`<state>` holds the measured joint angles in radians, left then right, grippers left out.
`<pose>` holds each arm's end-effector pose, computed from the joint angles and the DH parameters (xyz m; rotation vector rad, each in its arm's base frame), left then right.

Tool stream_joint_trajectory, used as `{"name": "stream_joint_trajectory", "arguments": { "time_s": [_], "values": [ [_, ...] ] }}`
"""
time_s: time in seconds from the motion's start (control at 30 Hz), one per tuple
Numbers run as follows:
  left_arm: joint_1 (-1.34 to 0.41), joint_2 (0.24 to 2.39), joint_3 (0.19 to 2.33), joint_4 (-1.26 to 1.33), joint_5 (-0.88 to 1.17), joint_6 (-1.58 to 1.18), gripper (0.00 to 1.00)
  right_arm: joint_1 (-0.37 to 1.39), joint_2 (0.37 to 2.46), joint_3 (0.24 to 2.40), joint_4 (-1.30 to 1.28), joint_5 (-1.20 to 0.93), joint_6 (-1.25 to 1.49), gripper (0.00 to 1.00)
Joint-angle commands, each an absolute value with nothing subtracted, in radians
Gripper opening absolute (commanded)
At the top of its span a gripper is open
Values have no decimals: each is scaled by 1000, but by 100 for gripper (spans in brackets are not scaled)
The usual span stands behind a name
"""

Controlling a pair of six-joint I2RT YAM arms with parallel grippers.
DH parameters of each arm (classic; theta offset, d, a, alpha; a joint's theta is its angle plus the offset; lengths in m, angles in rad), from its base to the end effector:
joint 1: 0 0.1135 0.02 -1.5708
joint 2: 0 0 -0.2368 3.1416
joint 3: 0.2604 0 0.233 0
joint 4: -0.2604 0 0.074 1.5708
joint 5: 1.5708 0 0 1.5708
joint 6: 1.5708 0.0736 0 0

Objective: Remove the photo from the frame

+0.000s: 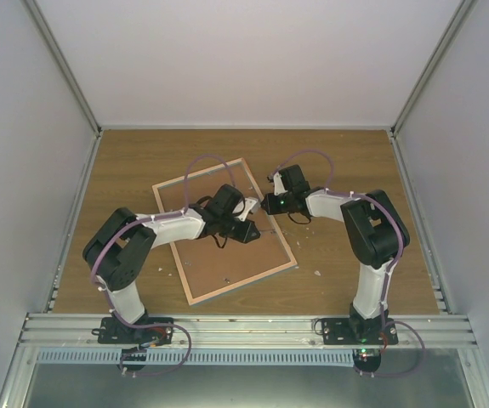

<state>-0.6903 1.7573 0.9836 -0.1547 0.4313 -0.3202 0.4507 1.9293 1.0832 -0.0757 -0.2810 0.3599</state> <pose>0.2513 -0.2474 0.1190 0.6727 2.5510 -0.9281 0.3374 0.1859 0.0912 -0.2389 2.5632 0.6753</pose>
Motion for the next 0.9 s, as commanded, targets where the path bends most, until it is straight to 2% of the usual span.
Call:
{"name": "stream_joint_trajectory", "arguments": {
  "time_s": [0.0, 0.6, 0.87],
  "values": [
    [-719, 1745, 993, -193, 410, -293, 0, 460, 1943, 1063, -134, -280, 365, 4],
    [-755, 1727, 1005, -297, 456, -219, 0, 458, 1959, 1075, -143, -259, 353, 4],
    [-772, 1676, 997, -314, 385, -244, 0, 453, 1960, 1079, -146, -258, 346, 4]
  ]
}}
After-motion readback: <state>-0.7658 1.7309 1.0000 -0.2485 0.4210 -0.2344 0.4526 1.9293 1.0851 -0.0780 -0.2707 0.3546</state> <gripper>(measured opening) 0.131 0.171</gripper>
